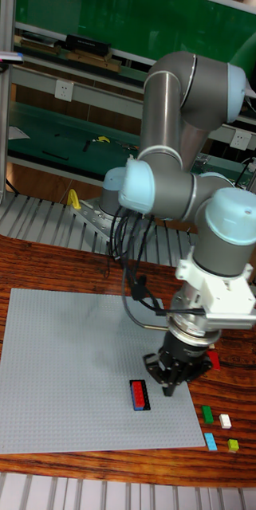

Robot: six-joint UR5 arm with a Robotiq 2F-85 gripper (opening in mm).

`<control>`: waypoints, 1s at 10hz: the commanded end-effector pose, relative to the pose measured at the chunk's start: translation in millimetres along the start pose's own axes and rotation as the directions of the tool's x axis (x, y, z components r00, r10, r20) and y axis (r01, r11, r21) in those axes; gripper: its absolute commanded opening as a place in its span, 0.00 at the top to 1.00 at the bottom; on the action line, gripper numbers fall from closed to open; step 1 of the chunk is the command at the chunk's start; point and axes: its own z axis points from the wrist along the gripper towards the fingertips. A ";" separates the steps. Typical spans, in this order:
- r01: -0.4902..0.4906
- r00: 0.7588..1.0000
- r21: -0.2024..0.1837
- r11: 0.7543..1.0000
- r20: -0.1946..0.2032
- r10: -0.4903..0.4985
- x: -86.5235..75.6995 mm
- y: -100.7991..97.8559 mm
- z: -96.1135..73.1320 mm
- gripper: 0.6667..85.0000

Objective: Build with small Lego blocks

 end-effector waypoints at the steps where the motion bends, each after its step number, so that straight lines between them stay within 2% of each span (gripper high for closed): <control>1: -0.079 0.997 -0.025 0.997 0.013 0.079 -18.6 52.6 5.7 0.99; 2: -0.085 0.996 0.004 0.996 -0.007 0.085 -18.5 45.9 -1.4 0.99; 3: -0.070 0.997 0.017 0.997 -0.028 0.071 -13.5 39.9 -4.7 0.99; 4: -0.043 0.998 0.011 0.999 -0.050 0.044 -8.1 41.7 -4.9 0.99; 5: -0.014 0.998 0.022 1.000 -0.059 0.015 -5.9 38.4 -5.1 0.99; 6: -0.007 0.998 0.022 1.000 -0.059 0.009 -5.9 38.4 -5.1 0.99; 8: -0.040 0.998 -0.009 0.999 -0.038 0.040 -12.3 49.0 -3.5 0.93; 9: -0.058 0.998 -0.026 0.998 -0.015 0.058 -24.1 68.5 5.7 0.83; 10: -0.044 0.999 -0.057 0.997 0.018 0.045 -35.3 83.7 11.9 0.61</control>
